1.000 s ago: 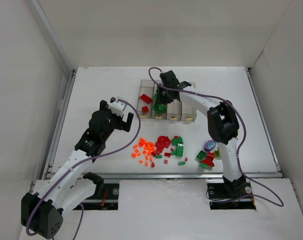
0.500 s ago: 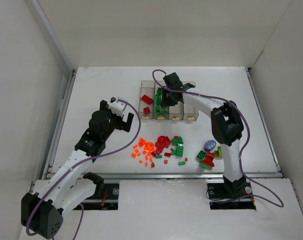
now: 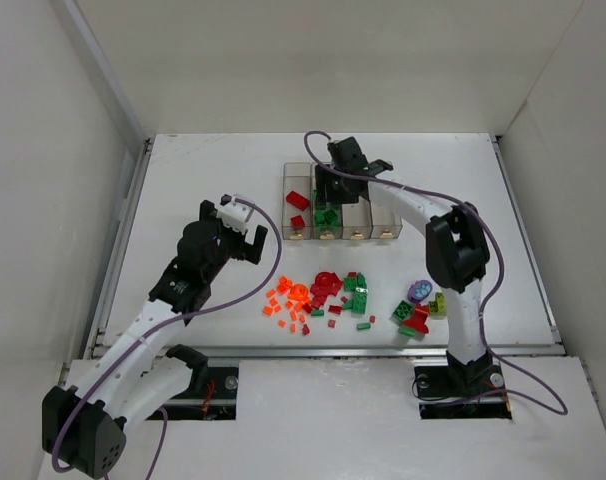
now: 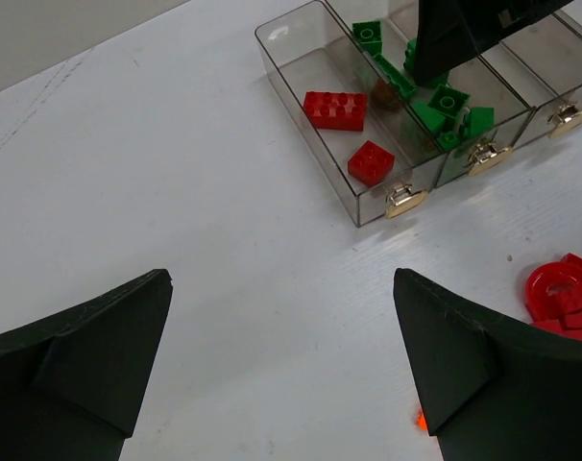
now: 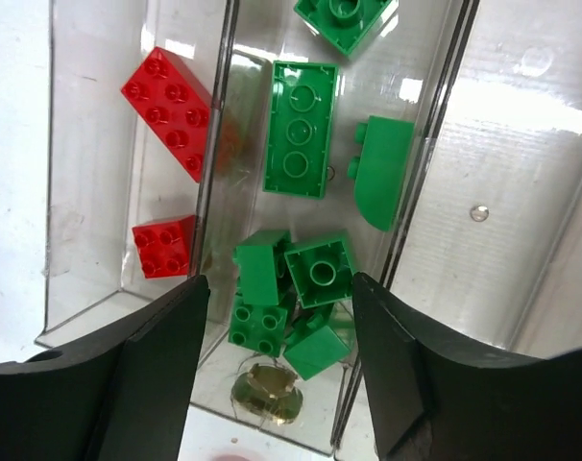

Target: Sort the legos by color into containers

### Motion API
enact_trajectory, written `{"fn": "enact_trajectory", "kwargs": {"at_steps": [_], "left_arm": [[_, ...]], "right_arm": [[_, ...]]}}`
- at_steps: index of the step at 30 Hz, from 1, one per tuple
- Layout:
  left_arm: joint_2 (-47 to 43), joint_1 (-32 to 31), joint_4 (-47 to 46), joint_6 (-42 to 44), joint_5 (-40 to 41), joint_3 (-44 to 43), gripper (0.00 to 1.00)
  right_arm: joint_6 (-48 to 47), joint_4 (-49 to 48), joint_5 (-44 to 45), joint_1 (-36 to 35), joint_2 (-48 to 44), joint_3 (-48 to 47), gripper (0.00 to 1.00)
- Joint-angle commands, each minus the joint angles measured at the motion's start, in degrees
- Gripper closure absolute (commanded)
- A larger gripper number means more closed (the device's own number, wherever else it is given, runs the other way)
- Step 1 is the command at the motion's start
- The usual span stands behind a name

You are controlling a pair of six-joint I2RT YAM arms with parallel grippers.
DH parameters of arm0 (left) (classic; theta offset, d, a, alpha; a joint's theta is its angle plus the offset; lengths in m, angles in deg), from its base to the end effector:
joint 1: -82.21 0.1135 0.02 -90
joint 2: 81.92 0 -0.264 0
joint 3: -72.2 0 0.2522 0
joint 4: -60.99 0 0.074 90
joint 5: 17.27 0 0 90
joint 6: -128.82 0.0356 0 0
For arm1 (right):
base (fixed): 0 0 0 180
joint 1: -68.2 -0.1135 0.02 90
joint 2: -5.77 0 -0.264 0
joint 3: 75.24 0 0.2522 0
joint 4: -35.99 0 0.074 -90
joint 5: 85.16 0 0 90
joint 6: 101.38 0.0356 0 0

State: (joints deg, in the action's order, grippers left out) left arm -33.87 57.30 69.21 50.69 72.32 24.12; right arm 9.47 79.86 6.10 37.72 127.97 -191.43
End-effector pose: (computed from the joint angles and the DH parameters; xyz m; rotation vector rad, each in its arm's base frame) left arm 0.1851 -0.0862 0.2944 0.5467 1.6275 -0.1750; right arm 0.4159 0.2439 0.2267 -0.1980 2.4686 0.3671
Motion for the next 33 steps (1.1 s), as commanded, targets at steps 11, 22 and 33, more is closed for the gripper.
{"fn": "enact_trajectory", "kwargs": {"at_steps": [11, 22, 33], "left_arm": [[-1.7, 0.3, -3.2, 0.0, -1.2, -0.3, 0.0], [-1.6, 0.3, -5.4, -0.6, -2.2, 1.4, 0.0], [-3.3, -0.8, -3.7, -1.2, -4.0, 1.4, 0.0]], "right_arm": [[-0.9, 6.9, 3.0, -3.7, -25.2, 14.7, 0.3], [14.9, 5.0, 2.6, -12.3, -38.0, 47.3, 0.17], [20.8, 3.9, 4.8, -14.7, -40.3, 54.2, 0.23]]}}
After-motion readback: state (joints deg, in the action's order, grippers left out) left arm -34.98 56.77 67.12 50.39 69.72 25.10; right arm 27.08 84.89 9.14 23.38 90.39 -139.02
